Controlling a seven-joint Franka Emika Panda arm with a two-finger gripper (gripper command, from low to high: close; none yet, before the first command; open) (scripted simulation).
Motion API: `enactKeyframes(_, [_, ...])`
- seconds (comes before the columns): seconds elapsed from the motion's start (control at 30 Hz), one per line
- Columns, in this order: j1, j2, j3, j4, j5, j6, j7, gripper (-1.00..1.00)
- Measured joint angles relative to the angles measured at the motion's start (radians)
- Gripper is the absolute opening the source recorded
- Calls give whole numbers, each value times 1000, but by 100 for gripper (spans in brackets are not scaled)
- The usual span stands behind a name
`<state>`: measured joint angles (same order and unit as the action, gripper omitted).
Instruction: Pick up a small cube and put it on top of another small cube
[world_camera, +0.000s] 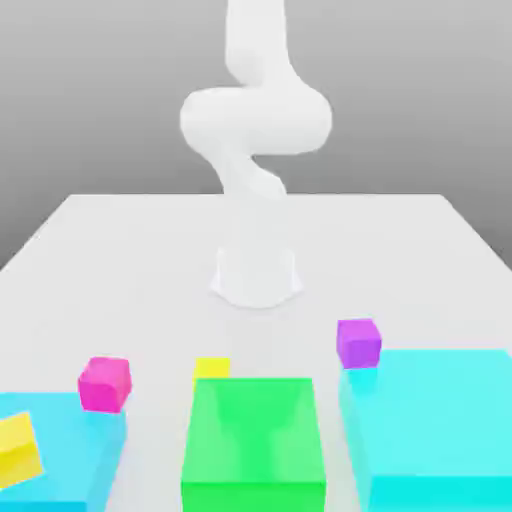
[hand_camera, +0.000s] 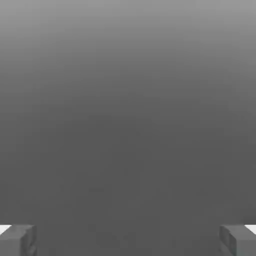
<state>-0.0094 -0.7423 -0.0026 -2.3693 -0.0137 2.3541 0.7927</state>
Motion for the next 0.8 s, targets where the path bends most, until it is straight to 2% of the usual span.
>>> enactKeyframes(0.4, [-63, 344, -60, -402, -55, 313, -61, 0])
enactKeyframes(0.57, [-87, 546, -110, -591, -61, 486, -111, 0])
enactKeyframes(0.63, [-95, 666, -120, -621, -62, 580, -123, 0])
enactKeyframes(0.8, [-111, 833, -98, -607, -34, 717, -141, 0])
